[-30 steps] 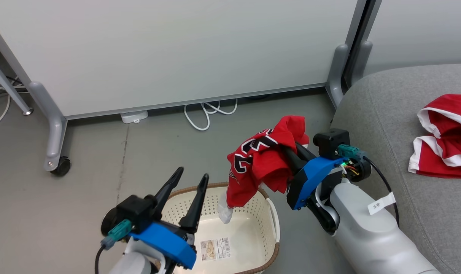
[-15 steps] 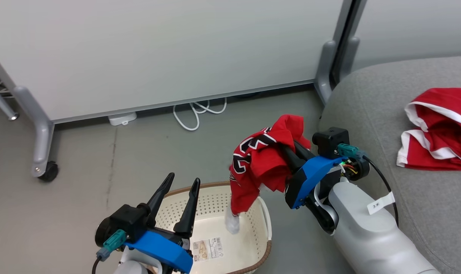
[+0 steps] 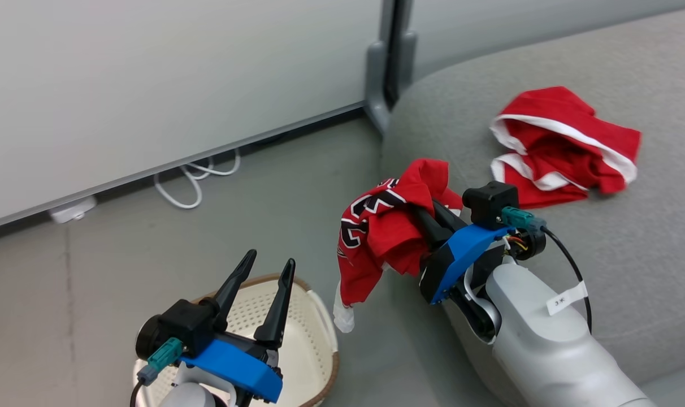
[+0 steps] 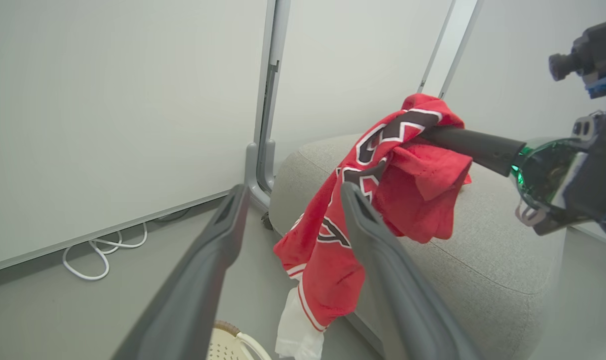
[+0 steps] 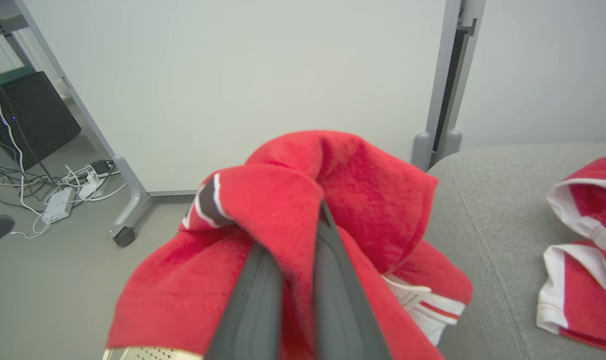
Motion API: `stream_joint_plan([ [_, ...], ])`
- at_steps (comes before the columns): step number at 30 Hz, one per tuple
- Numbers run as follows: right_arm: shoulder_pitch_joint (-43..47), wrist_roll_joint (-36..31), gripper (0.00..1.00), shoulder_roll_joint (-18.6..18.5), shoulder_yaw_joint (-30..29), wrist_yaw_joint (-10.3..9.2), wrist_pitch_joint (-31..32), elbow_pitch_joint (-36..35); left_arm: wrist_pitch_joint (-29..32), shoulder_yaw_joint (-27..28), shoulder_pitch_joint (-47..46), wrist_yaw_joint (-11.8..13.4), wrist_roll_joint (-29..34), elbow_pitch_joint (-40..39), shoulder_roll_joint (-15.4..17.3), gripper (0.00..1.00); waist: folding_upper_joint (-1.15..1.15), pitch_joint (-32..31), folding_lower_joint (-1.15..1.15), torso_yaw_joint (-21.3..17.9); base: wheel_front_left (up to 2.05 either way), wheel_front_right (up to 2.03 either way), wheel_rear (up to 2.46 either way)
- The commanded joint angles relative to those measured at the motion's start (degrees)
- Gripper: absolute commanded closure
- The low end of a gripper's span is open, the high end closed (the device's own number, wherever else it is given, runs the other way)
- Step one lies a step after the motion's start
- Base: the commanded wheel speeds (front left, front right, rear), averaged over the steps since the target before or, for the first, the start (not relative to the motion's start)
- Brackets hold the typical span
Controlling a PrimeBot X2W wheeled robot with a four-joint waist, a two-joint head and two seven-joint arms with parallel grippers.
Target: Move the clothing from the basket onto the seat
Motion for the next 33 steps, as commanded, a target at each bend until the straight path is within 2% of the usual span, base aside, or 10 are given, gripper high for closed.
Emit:
stream_joint_plan([
  [1, 0.5, 0.1, 1.0, 0.0, 0.0, 0.01, -0.3, -0.4, -0.3, 0.4, -0.6, -0.1, 0.0, -0.3, 0.3, 0.0, 0.0, 0.7, 0.0, -4.5, 0.0, 0.0, 0.0],
  [9, 1.9, -0.8, 1.0, 0.0, -1.7, 0.01, -0.3, -1.2, -0.3, -0.3, -0.7, -0.2, 0.0, 0.0, 0.9, 0.0, 0.0, 1.3, 0.0, -12.3, 0.0, 0.0, 0.0],
  [15, 2.8, -1.0, 1.0, 0.0, -3.1, 0.01, -0.3, -1.9, -0.3, -0.9, -1.3, -0.2, 0.3, 0.0, 1.4, 0.0, 0.0, 2.1, 0.0, -16.1, 0.0, 0.0, 0.0],
  [24, 4.8, -2.3, 1.0, 0.0, -6.4, 0.01, -0.3, -3.2, -0.3, -3.3, -3.2, -0.2, -0.5, 0.8, 1.8, 0.0, 0.0, 3.1, 0.0, -16.6, 0.0, 0.0, 0.0],
  [33, 5.0, -2.6, 1.0, 0.0, -6.8, 0.01, -0.3, -3.9, -0.3, -2.6, -2.7, -0.2, -0.7, 0.7, 2.2, 0.0, 0.0, 3.8, 0.0, -16.6, 0.0, 0.0, 0.0],
])
